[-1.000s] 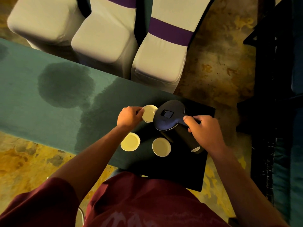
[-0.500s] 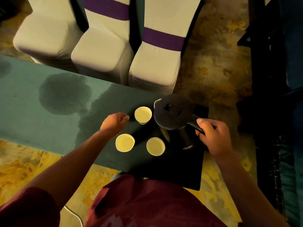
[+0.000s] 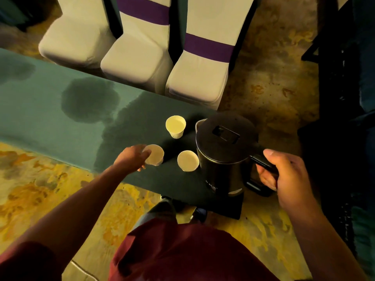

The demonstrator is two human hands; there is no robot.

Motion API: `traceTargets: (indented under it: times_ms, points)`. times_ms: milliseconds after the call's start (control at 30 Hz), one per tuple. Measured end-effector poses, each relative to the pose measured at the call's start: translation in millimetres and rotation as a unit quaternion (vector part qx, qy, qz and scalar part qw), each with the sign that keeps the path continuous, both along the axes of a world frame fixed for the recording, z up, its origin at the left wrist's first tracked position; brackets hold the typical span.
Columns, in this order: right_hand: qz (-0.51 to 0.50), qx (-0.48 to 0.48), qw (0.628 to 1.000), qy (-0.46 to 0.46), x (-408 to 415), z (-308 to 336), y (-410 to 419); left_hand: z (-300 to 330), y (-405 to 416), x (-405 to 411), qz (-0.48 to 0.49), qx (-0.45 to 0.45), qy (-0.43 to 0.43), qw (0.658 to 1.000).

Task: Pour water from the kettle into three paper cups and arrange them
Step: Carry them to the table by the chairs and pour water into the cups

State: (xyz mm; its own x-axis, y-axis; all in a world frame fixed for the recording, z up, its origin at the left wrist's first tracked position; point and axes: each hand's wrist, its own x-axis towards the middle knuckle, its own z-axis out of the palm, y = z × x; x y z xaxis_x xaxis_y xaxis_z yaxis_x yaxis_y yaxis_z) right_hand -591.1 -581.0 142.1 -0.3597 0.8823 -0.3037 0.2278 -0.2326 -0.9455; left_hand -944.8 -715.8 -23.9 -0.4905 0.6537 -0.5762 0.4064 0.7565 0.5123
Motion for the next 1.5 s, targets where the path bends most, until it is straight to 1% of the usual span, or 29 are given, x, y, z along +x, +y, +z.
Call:
traceTargets:
  times_ms: [167, 300, 367, 500, 667, 800, 967, 1033, 1100, 1300, 1500]
  points:
    - [0.006, -0.013, 1.000, -0.020, 10, 0, -35, -8, 4, 9, 0.000, 0.003, 0.042, 0.999]
    - [-0.009, 0.000, 0.999, -0.043, 6, -7, -69, -15, 10, -5, -0.030, 0.011, 0.038, 0.999]
    - [-0.051, 0.003, 0.997, -0.055, -4, -11, -85, -16, 11, -16, -0.055, 0.013, 0.029, 0.998]
    - [-0.060, 0.036, 0.995, -0.068, -31, -17, -113, -18, 10, -36, -0.089, 0.019, 0.004, 0.996]
    - [-0.091, 0.027, 0.994, -0.060, -67, -19, -143, -24, 9, -60, -0.127, 0.021, -0.029, 0.991]
    - [-0.104, 0.029, 0.993, -0.057, -89, -15, -155, -26, 6, -72, -0.148, 0.032, -0.032, 0.988]
    - [-0.080, 0.000, 0.995, -0.057, -97, -16, -157, -22, 5, -76, -0.152, 0.022, -0.025, 0.988]
    - [-0.072, -0.019, 0.995, -0.065, -99, -20, -154, -21, 2, -76, -0.143, 0.010, -0.027, 0.989]
    - [-0.048, -0.020, 0.995, -0.083, -104, -24, -150, -19, -1, -73, -0.141, 0.003, -0.035, 0.989]
    - [0.006, -0.015, 0.989, -0.146, -121, -32, -138, -24, -5, -71, -0.126, 0.022, -0.059, 0.990]
    - [0.042, -0.034, 0.984, -0.171, -144, -34, -136, -27, -9, -74, -0.140, 0.039, -0.065, 0.987]
